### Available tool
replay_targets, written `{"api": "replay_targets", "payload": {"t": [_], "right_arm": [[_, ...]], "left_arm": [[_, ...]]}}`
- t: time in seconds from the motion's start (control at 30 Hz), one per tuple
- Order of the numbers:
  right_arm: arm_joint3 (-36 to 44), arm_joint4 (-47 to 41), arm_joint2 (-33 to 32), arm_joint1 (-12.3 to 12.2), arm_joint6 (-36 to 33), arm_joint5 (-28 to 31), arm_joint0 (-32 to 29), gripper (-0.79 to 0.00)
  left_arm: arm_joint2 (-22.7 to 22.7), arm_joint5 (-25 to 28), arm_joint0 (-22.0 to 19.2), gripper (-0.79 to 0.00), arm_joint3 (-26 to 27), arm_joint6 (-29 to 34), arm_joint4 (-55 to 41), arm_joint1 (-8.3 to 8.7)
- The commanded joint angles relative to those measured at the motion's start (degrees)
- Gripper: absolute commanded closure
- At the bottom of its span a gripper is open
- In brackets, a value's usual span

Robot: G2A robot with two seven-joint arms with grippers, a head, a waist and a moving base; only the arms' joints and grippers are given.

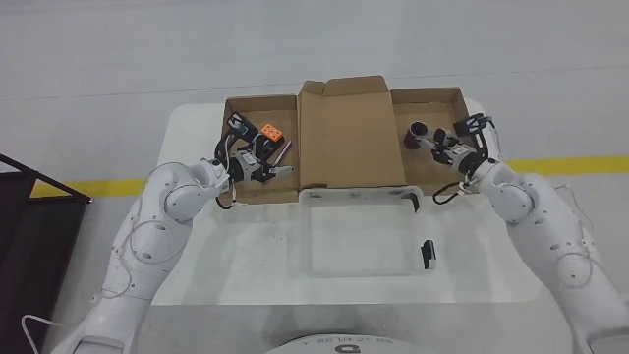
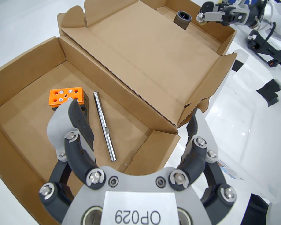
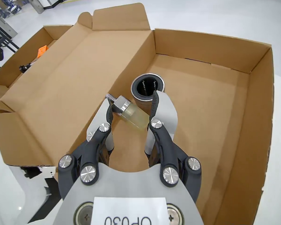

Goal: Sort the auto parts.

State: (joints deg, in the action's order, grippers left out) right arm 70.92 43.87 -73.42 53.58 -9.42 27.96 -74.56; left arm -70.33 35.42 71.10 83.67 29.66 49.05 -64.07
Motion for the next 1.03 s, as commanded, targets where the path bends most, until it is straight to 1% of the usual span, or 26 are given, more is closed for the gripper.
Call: {"api": "replay_targets", "payload": {"t": [0.0,0.03,0.07,0.1,0.13,0.17,0.2,0.23,0.27,0.57,0.63,0.73,0.77,0.9,1.0], "right_arm": [[-0.05,0.07,-0.32,0.02,0.06,-0.90,-0.51,0.000],[0.14,0.02,-0.44,0.04,0.17,-1.12,-0.82,0.000],[0.21,-0.13,-0.64,0.05,0.36,-1.27,-1.21,-0.049],[0.38,-0.16,-0.84,0.05,0.52,-1.30,-1.55,-0.117],[0.61,-0.10,-1.01,0.04,0.62,-1.31,-1.89,-0.148],[0.90,0.00,-1.13,0.04,0.66,-1.39,-2.24,-0.200],[1.26,0.13,-1.21,0.05,0.53,-1.63,-2.56,-0.268],[1.70,0.23,-1.30,0.07,0.41,-1.94,-2.84,-0.394],[2.20,0.32,-1.41,0.08,0.39,-2.23,-3.14,-0.785],[8.11,1.31,-4.50,-0.24,1.73,-2.93,-6.87,-0.785],[10.20,1.26,-5.80,-0.44,2.76,-1.56,-8.14,-0.785],[13.79,1.54,-8.75,-0.90,5.52,2.09,-10.64,-0.785],[14.83,2.07,-9.83,-1.06,5.97,2.25,-11.60,-0.785],[19.30,2.47,-13.46,-1.43,5.97,0.95,-14.78,-0.785],[19.42,2.50,-13.55,-1.44,5.97,0.90,-14.86,-0.785]], "left_arm": [[0.00,0.00,0.00,-0.785,0.00,0.00,0.00,0.00],[0.00,0.00,0.00,-0.785,0.00,0.00,0.00,0.00],[0.00,0.00,0.00,-0.785,0.00,0.00,0.00,0.00],[0.00,0.00,0.00,-0.785,0.00,0.00,0.00,0.00],[0.00,0.00,0.00,-0.785,0.00,0.00,0.00,0.00],[0.00,0.00,0.00,-0.785,0.00,0.00,0.00,0.00],[0.00,0.00,0.00,-0.785,0.00,0.00,0.00,0.00],[0.00,0.00,0.00,-0.785,0.00,0.00,0.00,0.00],[0.00,0.00,0.00,-0.785,0.00,0.00,0.00,0.00],[0.00,0.00,0.00,-0.785,0.00,0.00,0.00,0.00],[0.00,0.00,0.00,-0.785,0.00,0.00,0.00,0.00],[0.00,0.00,0.00,-0.785,0.00,0.00,0.00,0.00],[0.00,0.00,0.00,-0.785,0.00,0.00,0.00,0.00],[0.00,0.00,0.00,-0.785,0.00,0.00,0.00,0.00],[0.00,0.00,0.00,-0.785,0.00,0.00,0.00,0.00]]}}
